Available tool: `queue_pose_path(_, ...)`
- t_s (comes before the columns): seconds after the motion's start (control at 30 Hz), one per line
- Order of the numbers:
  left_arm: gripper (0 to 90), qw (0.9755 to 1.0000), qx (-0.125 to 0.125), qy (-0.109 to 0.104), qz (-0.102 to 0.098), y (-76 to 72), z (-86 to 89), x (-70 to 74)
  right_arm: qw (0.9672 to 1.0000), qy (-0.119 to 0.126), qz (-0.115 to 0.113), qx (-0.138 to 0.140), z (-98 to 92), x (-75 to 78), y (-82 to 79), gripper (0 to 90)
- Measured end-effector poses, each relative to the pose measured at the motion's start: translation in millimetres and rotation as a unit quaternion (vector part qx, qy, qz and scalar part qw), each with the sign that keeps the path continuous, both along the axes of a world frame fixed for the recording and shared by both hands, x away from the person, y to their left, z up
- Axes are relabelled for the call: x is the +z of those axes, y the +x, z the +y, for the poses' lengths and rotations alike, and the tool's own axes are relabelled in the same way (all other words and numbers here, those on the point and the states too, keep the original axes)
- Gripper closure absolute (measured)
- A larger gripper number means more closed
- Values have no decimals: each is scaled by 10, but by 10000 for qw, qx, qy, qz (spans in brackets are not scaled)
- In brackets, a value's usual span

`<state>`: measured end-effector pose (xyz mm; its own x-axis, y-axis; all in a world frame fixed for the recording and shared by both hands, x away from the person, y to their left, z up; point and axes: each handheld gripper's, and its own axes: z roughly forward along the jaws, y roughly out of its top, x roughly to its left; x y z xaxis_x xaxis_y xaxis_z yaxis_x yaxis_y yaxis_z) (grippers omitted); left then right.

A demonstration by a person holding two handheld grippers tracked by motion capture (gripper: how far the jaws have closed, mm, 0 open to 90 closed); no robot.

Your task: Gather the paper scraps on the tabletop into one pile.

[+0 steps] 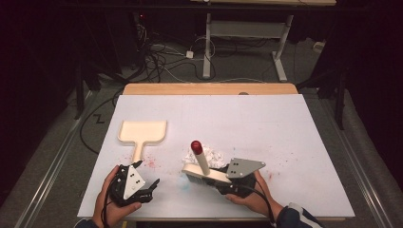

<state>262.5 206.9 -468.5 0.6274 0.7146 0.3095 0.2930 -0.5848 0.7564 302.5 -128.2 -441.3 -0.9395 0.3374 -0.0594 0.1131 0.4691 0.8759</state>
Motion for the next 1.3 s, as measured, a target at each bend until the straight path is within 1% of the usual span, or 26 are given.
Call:
queue_pose_path(0.07, 184, 10000, -14, 12, 8, -3, 6, -6, 10000, -22, 14, 82, 41, -58, 16, 678)
queue_pose_path(0.1, 184, 10000, -17, 4, 10, -4, 9, -9, 10000, 1, 25, 75, 36, -74, 31, 678)
queue_pose_path(0.13, 184, 10000, -20, 6, 18, -4, 12, -13, 10000, 8, -14, 49, 16, -86, 55, 679)
queue_pose_path(0.2, 184, 10000, -27, 7, 31, -5, 13, -20, 9999, 52, -71, -86, -64, -114, 137, 679)
queue_pose_path(0.27, 185, 10000, -52, 33, 45, -8, 1, -27, 9996, 134, -43, -243, -152, -128, 268, 678)
queue_pose_path(0.3, 185, 10000, -62, 57, 53, -10, -7, -28, 9993, 132, -85, -331, -180, -129, 327, 678)
queue_pose_path(0.37, 184, 9999, -82, 61, 54, -12, -21, -29, 9989, 237, -109, -386, -212, -134, 431, 678)
queue_pose_path(0.4, 184, 9999, -89, 70, 52, -13, -25, -30, 9988, 265, -95, -403, -216, -135, 469, 678)
queue_pose_path(0.43, 184, 9999, -89, 76, 50, -13, -26, -29, 9987, 351, -2, -367, -221, -137, 502, 678)
queue_pose_path(0.47, 184, 9999, -83, 67, 52, -12, -24, -30, 9987, 368, 36, -346, -225, -130, 513, 678)
queue_pose_path(0.53, 184, 9999, -76, 66, 58, -9, -16, -31, 9990, 330, -42, -285, -243, -78, 473, 678)
queue_pose_path(0.6, 184, 10000, -63, 47, 54, -7, -9, -34, 9993, 299, -146, -198, -263, 16, 393, 678)
queue_pose_path(0.7, 184, 10000, -61, 63, 45, -14, -6, -29, 9991, 247, -298, -182, -305, 176, 260, 677)
queue_pose_path(0.73, 184, 10000, -57, 66, 36, -17, -6, -26, 9989, 215, -348, -215, -324, 226, 214, 677)
queue_pose_path(0.8, 184, 10000, -40, 53, 21, -22, -4, -20, 9990, 197, -331, -228, -388, 309, 138, 677)
queue_pose_path(0.9, 184, 10000, -31, 56, 14, -24, 0, -20, 9987, 157, -361, -309, -543, 388, 20, 677)
queue_pose_path(0.93, 184, 10000, -21, 60, 19, -24, 0, -20, 9988, 141, -334, -340, -608, 405, -14, 677)
queue_pose_path(1.0, 184, 10000, -30, 62, 3, -29, 1, -16, 9981, 89, -396, -472, -747, 430, -87, 677)
queue_pose_path(1.1, 184, 10000, -22, 56, -1, -25, -1, -13, 9973, 13, -404, -612, -950, 449, -179, 676)
queue_pose_path(1.3, 184, 10000, -11, 90, 4, -22, -27, -10, 9962, -105, -268, -822, -1241, 399, -328, 676)
